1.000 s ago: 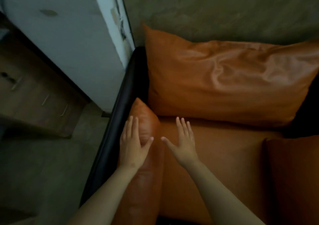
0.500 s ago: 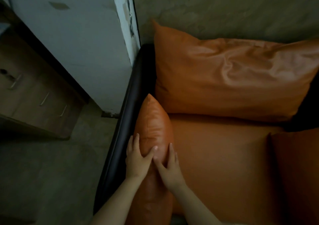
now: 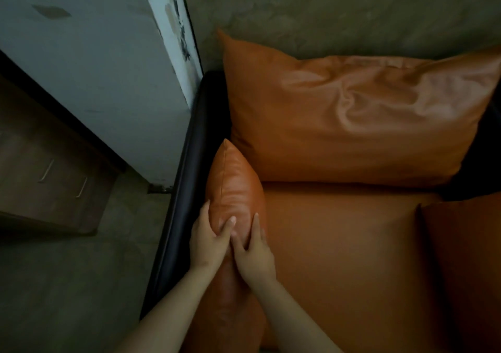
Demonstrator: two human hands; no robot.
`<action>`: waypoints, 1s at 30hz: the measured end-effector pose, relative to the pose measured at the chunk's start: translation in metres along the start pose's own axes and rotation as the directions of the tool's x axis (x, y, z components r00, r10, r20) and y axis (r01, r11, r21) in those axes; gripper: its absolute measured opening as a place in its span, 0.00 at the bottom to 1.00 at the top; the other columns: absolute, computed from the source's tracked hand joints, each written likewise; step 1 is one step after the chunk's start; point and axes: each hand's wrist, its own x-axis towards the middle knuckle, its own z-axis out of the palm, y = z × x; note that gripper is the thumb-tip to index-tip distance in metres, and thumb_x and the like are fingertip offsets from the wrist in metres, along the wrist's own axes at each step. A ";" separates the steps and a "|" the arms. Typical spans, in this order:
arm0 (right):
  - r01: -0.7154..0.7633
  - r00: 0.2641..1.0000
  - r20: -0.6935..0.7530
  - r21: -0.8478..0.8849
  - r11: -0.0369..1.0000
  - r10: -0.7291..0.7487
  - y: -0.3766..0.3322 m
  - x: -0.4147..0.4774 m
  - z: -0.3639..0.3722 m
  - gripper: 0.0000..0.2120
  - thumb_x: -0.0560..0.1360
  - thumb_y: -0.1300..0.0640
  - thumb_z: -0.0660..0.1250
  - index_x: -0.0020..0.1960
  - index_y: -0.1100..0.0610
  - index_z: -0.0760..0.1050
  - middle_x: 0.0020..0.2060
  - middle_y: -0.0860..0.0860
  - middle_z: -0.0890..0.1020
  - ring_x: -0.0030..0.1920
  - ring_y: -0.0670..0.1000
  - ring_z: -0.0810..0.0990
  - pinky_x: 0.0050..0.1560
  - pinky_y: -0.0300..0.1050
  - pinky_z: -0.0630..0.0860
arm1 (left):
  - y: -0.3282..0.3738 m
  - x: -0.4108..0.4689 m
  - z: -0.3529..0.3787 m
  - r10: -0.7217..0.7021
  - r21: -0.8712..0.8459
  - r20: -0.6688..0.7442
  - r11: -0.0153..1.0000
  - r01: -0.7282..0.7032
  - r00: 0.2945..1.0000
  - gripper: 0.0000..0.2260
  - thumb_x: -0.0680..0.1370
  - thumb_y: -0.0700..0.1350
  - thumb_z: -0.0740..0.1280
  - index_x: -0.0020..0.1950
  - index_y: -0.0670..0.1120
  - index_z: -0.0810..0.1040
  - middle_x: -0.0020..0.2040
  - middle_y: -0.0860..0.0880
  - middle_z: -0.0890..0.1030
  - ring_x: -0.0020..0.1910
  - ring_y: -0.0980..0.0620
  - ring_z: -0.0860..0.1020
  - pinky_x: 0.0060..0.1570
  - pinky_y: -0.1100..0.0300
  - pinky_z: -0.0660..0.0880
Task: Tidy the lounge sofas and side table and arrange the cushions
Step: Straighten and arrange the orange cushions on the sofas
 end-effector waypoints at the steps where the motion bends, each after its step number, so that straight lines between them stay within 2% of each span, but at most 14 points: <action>1: -0.003 1.000 -0.003 -0.013 1.000 0.003 -0.006 0.009 0.000 0.36 0.79 0.36 0.54 0.79 0.46 0.39 0.77 0.59 0.56 0.75 0.59 0.60 0.72 0.52 0.59 | 0.003 0.009 0.000 -0.002 0.001 0.006 1.000 0.002 1.000 0.40 0.67 0.71 0.63 0.75 0.55 0.61 0.70 0.46 0.72 0.67 0.45 0.73 0.64 0.46 0.72; 5: 0.011 1.000 -0.012 -0.023 1.000 -0.011 -0.015 0.031 0.000 0.35 0.79 0.37 0.53 0.79 0.44 0.40 0.77 0.58 0.58 0.76 0.59 0.57 0.72 0.54 0.58 | 0.009 0.030 0.002 0.008 0.031 0.032 0.999 -0.009 0.999 0.33 0.74 0.62 0.67 0.75 0.54 0.61 0.69 0.44 0.73 0.65 0.43 0.73 0.64 0.45 0.72; 10: 0.035 0.999 -0.024 0.026 0.999 -0.034 -0.007 0.029 -0.004 0.35 0.78 0.37 0.56 0.78 0.42 0.43 0.77 0.56 0.59 0.75 0.57 0.60 0.72 0.52 0.60 | 0.007 0.031 0.001 0.018 0.061 0.071 0.998 -0.022 0.997 0.35 0.74 0.63 0.66 0.76 0.54 0.58 0.71 0.43 0.70 0.67 0.43 0.72 0.65 0.45 0.71; 13: 0.045 0.999 -0.010 0.082 0.996 -0.045 -0.001 0.020 -0.011 0.35 0.78 0.36 0.57 0.78 0.41 0.44 0.78 0.54 0.57 0.76 0.56 0.60 0.73 0.53 0.60 | 0.011 0.022 0.002 0.052 0.135 0.052 0.989 -0.058 0.997 0.36 0.76 0.61 0.65 0.78 0.49 0.55 0.75 0.42 0.64 0.73 0.43 0.65 0.70 0.45 0.65; 16: 0.078 0.997 -0.020 0.098 0.992 -0.077 0.002 0.008 -0.023 0.32 0.80 0.39 0.55 0.79 0.44 0.45 0.78 0.52 0.55 0.77 0.54 0.55 0.75 0.53 0.56 | 0.024 0.012 0.001 0.134 0.292 0.012 0.947 -0.132 0.991 0.35 0.79 0.58 0.62 0.79 0.45 0.52 0.79 0.44 0.55 0.77 0.45 0.56 0.75 0.49 0.55; 19: 0.121 0.992 -0.039 0.082 0.989 -0.118 0.005 -0.001 -0.044 0.30 0.81 0.42 0.54 0.79 0.45 0.46 0.79 0.49 0.53 0.78 0.53 0.47 0.77 0.54 0.51 | 0.044 0.003 0.003 0.240 0.365 -0.006 0.905 -0.221 0.971 0.34 0.80 0.55 0.61 0.79 0.44 0.51 0.80 0.46 0.52 0.78 0.48 0.51 0.76 0.52 0.50; 24: 0.169 0.975 -0.150 0.012 0.986 -0.165 0.024 -0.017 -0.092 0.31 0.81 0.41 0.55 0.79 0.45 0.47 0.79 0.48 0.52 0.78 0.49 0.45 0.77 0.52 0.50 | 0.085 -0.024 0.028 0.286 0.317 0.022 0.907 -0.278 0.958 0.32 0.80 0.53 0.62 0.79 0.45 0.53 0.79 0.46 0.55 0.78 0.48 0.54 0.75 0.53 0.52; 27: 0.174 0.959 -0.221 -0.037 0.984 -0.177 0.046 -0.030 -0.133 0.31 0.80 0.39 0.54 0.78 0.44 0.47 0.78 0.45 0.52 0.78 0.47 0.45 0.77 0.52 0.50 | 0.107 -0.052 0.059 0.276 0.266 0.067 0.921 -0.284 0.959 0.31 0.81 0.53 0.62 0.79 0.45 0.53 0.79 0.46 0.56 0.77 0.47 0.55 0.75 0.53 0.54; 30: 0.167 0.942 -0.285 -0.067 0.984 -0.180 0.076 -0.049 -0.178 0.31 0.80 0.38 0.54 0.78 0.44 0.48 0.78 0.45 0.53 0.78 0.46 0.46 0.77 0.52 0.50 | 0.124 -0.086 0.098 0.246 0.289 0.126 0.918 -0.273 0.961 0.31 0.81 0.54 0.61 0.79 0.46 0.52 0.79 0.47 0.56 0.77 0.48 0.56 0.75 0.54 0.55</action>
